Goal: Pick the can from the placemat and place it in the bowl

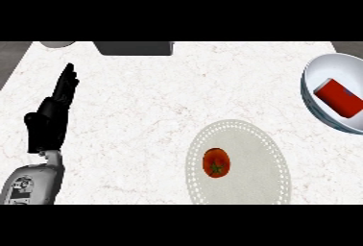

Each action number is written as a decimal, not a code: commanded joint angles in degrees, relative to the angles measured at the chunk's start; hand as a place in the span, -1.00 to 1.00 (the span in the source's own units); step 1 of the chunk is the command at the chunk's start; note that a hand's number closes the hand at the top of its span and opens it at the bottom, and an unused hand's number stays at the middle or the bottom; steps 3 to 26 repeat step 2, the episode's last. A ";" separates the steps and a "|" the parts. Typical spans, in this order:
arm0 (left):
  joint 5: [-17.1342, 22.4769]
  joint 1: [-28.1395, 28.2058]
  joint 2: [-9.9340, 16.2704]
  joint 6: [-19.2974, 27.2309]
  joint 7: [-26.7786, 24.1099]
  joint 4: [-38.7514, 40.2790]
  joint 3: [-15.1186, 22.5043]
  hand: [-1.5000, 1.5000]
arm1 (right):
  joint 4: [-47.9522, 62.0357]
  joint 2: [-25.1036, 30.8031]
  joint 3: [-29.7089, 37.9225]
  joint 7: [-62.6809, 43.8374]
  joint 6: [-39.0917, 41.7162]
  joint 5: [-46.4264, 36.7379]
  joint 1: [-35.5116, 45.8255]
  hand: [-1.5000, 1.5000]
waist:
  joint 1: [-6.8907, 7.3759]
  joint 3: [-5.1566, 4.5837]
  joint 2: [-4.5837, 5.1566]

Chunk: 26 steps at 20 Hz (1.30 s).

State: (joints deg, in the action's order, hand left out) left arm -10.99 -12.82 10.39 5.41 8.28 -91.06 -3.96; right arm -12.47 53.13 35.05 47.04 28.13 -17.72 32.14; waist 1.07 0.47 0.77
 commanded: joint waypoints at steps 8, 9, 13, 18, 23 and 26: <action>-1.37 -1.43 -0.81 1.43 1.63 0.02 0.58 0.00 | -0.45 -0.35 -0.06 10.17 10.97 1.37 -3.53 -1.00 | -0.37 0.03 -0.08; -1.37 -1.43 -0.81 1.43 1.63 0.02 0.58 0.00 | -0.45 -0.35 -0.06 10.17 10.97 1.37 -3.53 -1.00 | -0.37 0.03 -0.08; -1.37 -1.43 -0.81 1.43 1.63 0.02 0.58 0.00 | -0.45 -0.35 -0.06 10.17 10.97 1.37 -3.53 -1.00 | -0.37 0.03 -0.08; -1.37 -1.43 -0.81 1.43 1.63 0.02 0.58 0.00 | -0.45 -0.35 -0.06 10.17 10.97 1.37 -3.53 -1.00 | -0.37 0.03 -0.08; -1.37 -1.43 -0.81 1.43 1.63 0.02 0.58 0.00 | -0.45 -0.35 -0.06 10.17 10.97 1.37 -3.53 -1.00 | -0.37 0.03 -0.08; -1.37 -1.43 -0.81 1.43 1.63 0.02 0.58 0.00 | -0.45 -0.35 -0.06 10.17 10.97 1.37 -3.53 -1.00 | -0.37 0.03 -0.08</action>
